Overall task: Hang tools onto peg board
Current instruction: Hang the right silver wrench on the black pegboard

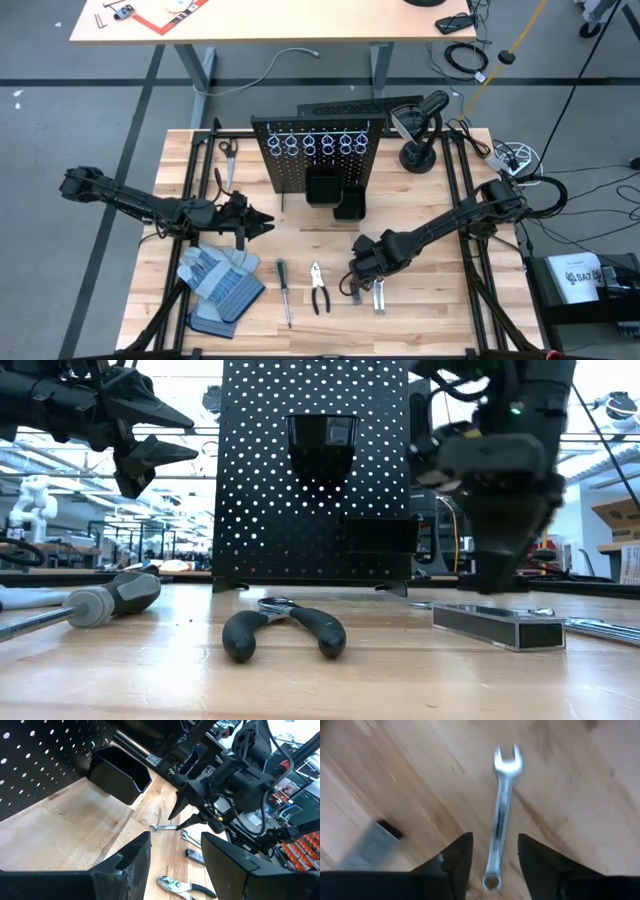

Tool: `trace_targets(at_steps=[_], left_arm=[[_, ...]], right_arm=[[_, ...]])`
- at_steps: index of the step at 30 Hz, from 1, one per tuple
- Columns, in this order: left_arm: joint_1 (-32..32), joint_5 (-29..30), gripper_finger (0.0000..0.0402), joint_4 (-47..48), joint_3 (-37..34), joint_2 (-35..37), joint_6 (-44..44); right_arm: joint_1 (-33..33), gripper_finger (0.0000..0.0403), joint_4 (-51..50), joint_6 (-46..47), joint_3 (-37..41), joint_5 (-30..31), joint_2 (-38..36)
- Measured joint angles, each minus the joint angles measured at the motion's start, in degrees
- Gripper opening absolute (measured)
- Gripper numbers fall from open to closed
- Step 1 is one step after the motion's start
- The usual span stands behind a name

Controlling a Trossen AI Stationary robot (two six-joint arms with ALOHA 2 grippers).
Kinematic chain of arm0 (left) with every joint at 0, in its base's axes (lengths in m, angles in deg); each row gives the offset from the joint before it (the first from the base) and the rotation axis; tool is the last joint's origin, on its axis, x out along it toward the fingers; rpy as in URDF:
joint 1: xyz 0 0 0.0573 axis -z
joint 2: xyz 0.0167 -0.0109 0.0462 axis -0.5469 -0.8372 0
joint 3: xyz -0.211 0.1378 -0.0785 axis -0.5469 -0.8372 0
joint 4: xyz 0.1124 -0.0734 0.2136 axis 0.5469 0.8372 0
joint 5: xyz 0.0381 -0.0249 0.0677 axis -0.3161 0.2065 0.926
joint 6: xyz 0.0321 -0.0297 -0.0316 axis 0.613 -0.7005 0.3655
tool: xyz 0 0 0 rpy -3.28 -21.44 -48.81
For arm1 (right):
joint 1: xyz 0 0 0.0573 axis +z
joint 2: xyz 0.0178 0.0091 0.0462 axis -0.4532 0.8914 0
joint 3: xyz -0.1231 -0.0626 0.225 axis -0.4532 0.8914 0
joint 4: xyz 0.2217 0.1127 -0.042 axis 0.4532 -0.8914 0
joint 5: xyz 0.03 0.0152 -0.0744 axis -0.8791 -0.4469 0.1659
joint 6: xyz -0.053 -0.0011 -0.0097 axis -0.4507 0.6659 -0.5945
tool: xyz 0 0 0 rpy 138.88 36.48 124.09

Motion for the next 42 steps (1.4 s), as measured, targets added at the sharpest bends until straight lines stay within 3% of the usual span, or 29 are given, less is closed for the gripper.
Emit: trace_targets(at_steps=[4,10,21,28,42], left_arm=[[0.0,0.0,0.0182,0.0,0.0,0.0,0.0],[0.0,0.0,0.0182,0.0,0.0,0.0,0.0],[0.0,0.3,0.0182,0.0,0.0,0.0,0.1],[0.0,0.4,0.0182,0.0,0.0,0.0,0.0],[0.0,1.1,0.0182,0.0,0.0,0.0,0.0]], right_arm=[[0.4,0.0165,2.5,1.6,2.9,-0.1,0.0],[0.2,0.0134,8.0,3.0,7.5,-0.3,-0.6],[0.0,0.0008,9.9,3.3,10.4,-1.9,-0.8],[-0.2,0.0001,9.7,2.9,10.1,-2.5,-0.8],[0.0,0.0001,5.3,-2.0,1.7,-0.3,0.3]])
